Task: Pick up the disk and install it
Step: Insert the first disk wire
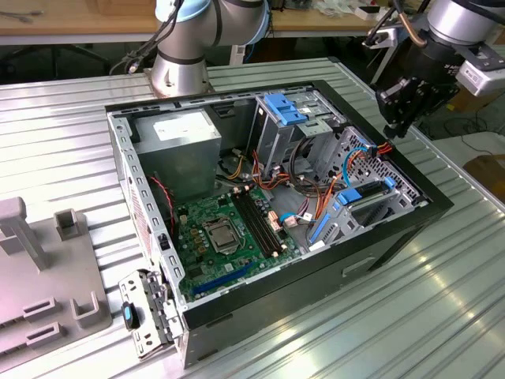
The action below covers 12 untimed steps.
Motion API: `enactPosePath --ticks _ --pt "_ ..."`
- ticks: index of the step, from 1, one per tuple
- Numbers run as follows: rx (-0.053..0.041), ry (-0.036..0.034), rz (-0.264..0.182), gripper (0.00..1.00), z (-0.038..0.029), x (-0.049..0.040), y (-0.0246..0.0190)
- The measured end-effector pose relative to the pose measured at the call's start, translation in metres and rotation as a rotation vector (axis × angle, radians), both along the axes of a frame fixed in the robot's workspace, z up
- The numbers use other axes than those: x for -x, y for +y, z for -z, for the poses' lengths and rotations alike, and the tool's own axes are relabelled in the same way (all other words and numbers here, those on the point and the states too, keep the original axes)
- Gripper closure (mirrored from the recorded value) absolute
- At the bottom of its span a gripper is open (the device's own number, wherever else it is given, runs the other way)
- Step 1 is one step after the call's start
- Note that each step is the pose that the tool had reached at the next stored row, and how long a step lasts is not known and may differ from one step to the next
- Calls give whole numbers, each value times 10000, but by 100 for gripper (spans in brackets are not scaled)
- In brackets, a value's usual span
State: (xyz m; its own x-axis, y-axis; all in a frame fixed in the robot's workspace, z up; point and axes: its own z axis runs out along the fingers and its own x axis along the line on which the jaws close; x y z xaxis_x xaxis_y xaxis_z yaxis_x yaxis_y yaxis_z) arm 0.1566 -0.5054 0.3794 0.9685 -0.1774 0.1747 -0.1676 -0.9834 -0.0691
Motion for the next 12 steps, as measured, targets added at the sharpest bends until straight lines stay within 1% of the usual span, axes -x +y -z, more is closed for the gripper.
enactPosePath --ticks 1,2,3,7,8,10,11,12 --pt "83 -51 0 75 2 0 0" --pt "141 -118 0 75 6 0 0" --pt "164 -173 1 75 15 2 0" --pt "170 -253 1 75 29 50 -3" --pt "169 -290 2 75 39 60 -4" --pt "168 -462 3 75 95 91 -10" --pt "168 -528 3 75 125 108 -10" --pt "168 -529 3 75 125 108 -11"
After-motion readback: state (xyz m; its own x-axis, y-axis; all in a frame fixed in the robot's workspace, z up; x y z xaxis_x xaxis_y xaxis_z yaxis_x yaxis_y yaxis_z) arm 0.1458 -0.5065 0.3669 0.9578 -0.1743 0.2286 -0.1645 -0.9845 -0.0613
